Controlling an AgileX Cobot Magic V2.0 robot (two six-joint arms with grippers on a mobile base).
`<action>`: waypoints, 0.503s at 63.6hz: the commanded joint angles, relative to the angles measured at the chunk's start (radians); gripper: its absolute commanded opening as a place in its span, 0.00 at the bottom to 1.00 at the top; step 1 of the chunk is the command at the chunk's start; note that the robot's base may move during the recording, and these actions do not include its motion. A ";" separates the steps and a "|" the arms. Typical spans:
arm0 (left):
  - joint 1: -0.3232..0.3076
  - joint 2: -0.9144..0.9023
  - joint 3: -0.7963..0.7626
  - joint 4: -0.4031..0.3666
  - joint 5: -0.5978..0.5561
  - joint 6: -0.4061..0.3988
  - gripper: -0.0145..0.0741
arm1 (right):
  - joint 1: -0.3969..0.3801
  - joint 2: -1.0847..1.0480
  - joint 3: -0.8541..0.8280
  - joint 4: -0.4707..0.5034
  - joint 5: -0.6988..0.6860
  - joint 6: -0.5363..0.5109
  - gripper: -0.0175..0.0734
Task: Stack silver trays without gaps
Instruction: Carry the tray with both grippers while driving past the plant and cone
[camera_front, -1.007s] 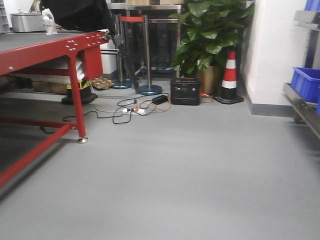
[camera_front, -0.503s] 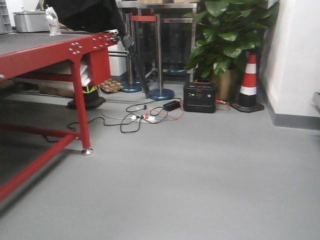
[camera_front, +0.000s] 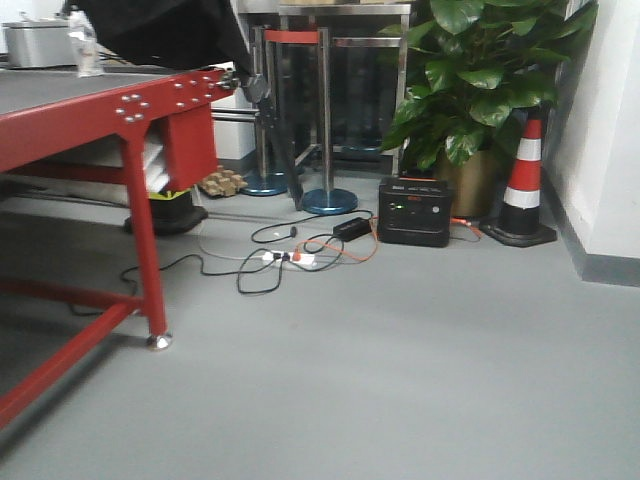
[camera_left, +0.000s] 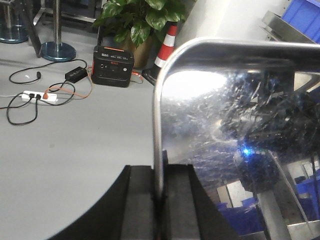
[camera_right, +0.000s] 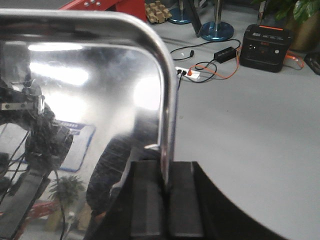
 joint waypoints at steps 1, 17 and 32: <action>-0.009 -0.013 -0.012 -0.032 -0.029 0.001 0.14 | 0.005 -0.004 -0.011 0.000 -0.078 -0.010 0.13; -0.009 -0.013 -0.012 -0.032 -0.029 0.001 0.14 | 0.005 -0.004 -0.011 0.000 -0.082 -0.010 0.13; -0.009 -0.013 -0.012 -0.032 -0.029 0.001 0.14 | 0.005 -0.004 -0.011 0.000 -0.091 -0.010 0.13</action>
